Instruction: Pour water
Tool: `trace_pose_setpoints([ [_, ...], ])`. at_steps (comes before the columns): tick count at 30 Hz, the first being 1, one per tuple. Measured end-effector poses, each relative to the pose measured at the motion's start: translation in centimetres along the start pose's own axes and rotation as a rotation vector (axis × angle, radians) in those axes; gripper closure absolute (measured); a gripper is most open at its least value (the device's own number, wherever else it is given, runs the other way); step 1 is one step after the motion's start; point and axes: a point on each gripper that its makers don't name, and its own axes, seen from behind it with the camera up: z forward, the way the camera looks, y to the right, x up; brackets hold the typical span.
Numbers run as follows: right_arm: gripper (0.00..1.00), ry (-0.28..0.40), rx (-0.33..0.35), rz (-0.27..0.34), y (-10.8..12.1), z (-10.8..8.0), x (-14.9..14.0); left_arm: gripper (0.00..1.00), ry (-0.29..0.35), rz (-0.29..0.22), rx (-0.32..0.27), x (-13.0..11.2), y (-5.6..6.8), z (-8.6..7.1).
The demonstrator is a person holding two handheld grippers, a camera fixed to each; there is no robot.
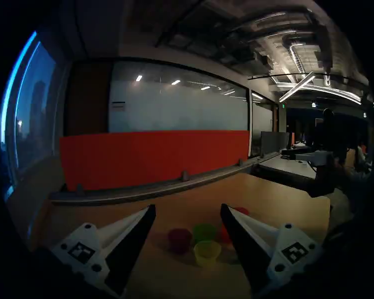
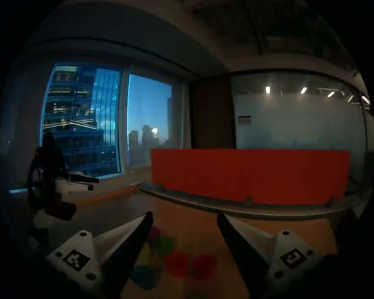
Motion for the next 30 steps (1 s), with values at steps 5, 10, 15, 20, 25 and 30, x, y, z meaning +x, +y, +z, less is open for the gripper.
trace_pose_setpoints([
  [5, 0.01, -0.04, 0.046, -0.028, -1.2, 0.4, -1.1, 0.03, -0.028, -0.006, -0.035, -1.0, 0.3, 0.5],
  [10, 0.01, -0.077, 0.089, -0.06, -2.5, 0.9, -2.3, 0.03, -0.047, 0.003, -0.049, -1.8, 0.1, 1.2],
  [15, 0.01, -0.103, 0.117, -0.088, -3.3, 1.3, -3.3, 0.03, -0.062, 0.01, -0.074, -2.8, 0.6, 1.7],
  [20, 0.01, -0.127, 0.118, -0.098, -3.1, 1.7, -4.3, 0.03, -0.079, 0.022, -0.099, -3.9, 1.3, 2.2],
  [25, 0.01, -0.134, 0.115, -0.096, -2.6, 2.1, -4.6, 0.03, -0.091, 0.034, -0.12, -4.8, 1.8, 2.7],
  [30, 0.01, -0.137, 0.111, -0.092, -2.2, 2.4, -4.8, 0.03, -0.106, 0.044, -0.145, -5.6, 2.4, 3.0],
])
